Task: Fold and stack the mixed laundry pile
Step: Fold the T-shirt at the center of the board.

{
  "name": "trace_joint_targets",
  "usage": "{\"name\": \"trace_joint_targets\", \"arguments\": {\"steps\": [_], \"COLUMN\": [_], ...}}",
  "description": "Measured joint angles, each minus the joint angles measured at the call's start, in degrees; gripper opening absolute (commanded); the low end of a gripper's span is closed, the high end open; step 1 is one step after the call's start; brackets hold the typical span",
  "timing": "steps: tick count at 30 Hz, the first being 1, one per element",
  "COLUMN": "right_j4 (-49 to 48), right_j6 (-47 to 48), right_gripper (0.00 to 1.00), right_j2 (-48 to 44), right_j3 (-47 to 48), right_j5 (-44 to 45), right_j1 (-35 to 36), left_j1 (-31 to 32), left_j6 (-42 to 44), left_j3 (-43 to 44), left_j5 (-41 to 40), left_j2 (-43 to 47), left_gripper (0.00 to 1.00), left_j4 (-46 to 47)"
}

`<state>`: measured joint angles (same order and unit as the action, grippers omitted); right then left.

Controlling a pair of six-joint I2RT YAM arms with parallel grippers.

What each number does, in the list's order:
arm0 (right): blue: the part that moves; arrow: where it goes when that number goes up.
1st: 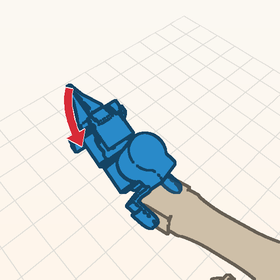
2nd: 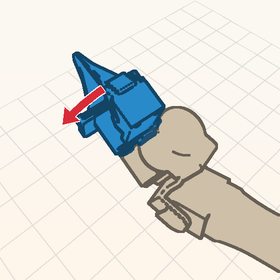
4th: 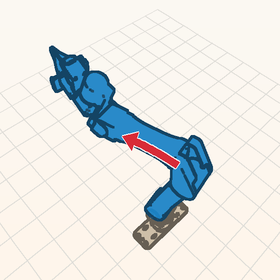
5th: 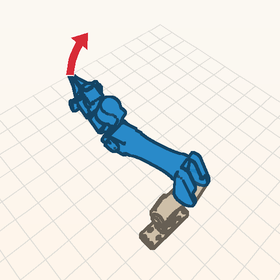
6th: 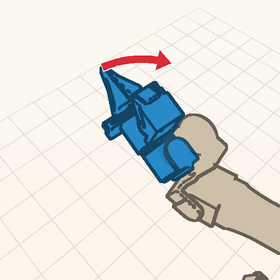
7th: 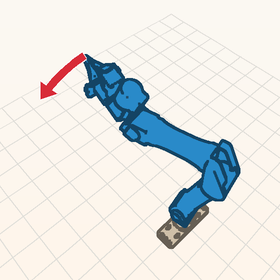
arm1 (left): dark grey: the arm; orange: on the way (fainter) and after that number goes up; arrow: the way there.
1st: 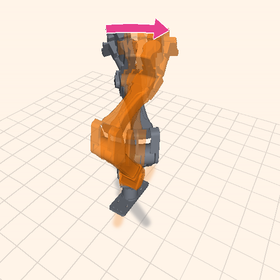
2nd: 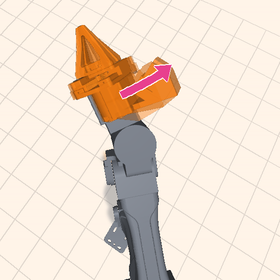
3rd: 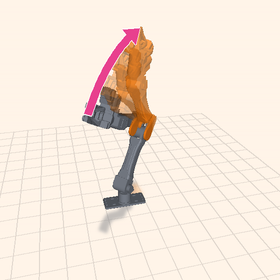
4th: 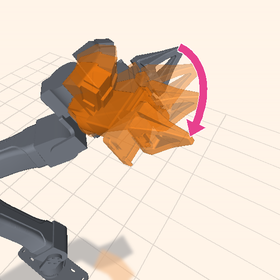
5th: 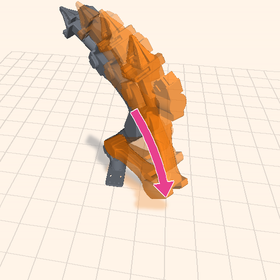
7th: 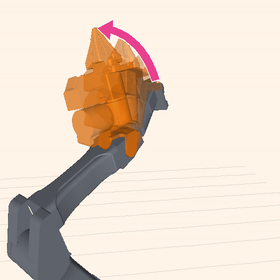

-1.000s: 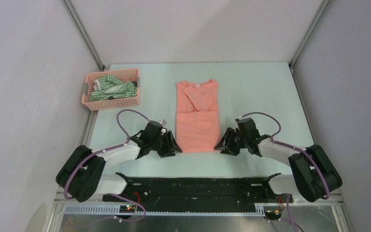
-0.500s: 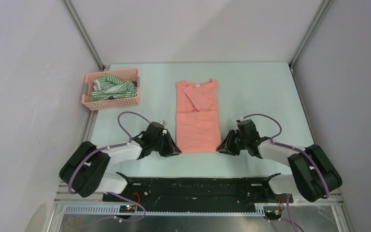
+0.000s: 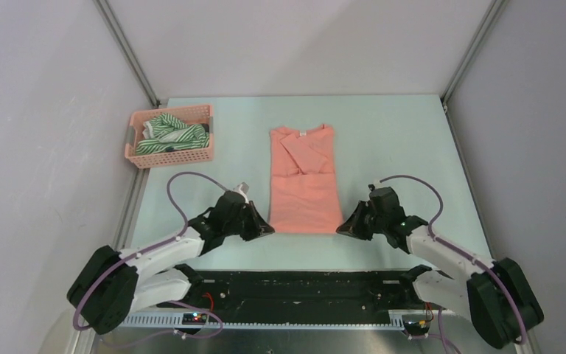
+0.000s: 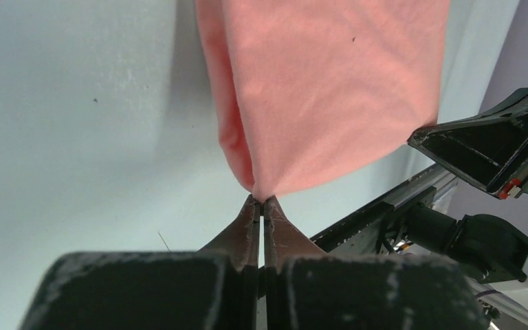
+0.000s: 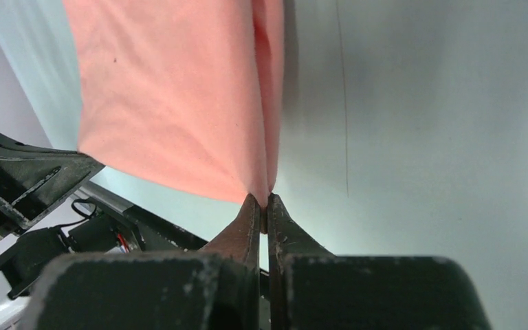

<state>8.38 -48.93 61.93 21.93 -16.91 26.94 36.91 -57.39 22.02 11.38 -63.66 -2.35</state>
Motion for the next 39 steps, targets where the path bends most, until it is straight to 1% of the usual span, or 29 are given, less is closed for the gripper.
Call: {"name": "trace_joint_targets", "arguments": {"steps": [6,11,14,18,21,26,30,35,39], "right_j4": [6.1,11.2,12.6,14.0,13.7,10.2,7.3,3.8,3.6], "right_j6": [-0.6,-1.3,-1.3,0.2,2.0,5.9,9.2,12.0,13.5], "right_gripper": [0.0,0.0,0.0,0.0,0.0,0.0,0.0,0.0,0.0], "right_j2": [-8.7,-17.7,-20.2,-18.0,-13.8,-3.1,10.6,25.7,37.9], "right_j3": [-0.2,-0.2,0.7,4.9,9.8,19.4,30.1,41.5,51.6], "right_j5": [1.6,3.1,3.7,4.0,3.5,-1.3,-5.3,-9.0,-11.5], "right_j1": [0.9,2.0,1.9,0.3,-3.3,-10.0,-12.9,-14.7,-15.9], "left_j1": [3.4,6.4,6.6,5.8,3.0,-3.5,-8.4,-13.7,-16.9], "left_j6": [-1.7,-2.7,-2.4,-0.5,1.6,5.6,8.4,10.7,12.0], "left_j3": [-0.7,-0.2,3.7,11.1,16.4,26.1,35.6,46.4,54.6], "left_j5": [-2.3,-5.3,-6.8,-7.8,-7.7,-6.0,-4.5,-2.3,-0.4], "left_j2": [4.5,11.7,13.4,10.2,5.0,-5.4,-14.3,-25.8,-34.9], "left_gripper": [0.0,0.0,0.0,0.0,0.0,0.0,0.0,0.0,0.0], "left_j4": [-2.4,-6.8,-9.9,-12.2,-13.1,-14.0,-14.6,-14.8,-15.6]}}
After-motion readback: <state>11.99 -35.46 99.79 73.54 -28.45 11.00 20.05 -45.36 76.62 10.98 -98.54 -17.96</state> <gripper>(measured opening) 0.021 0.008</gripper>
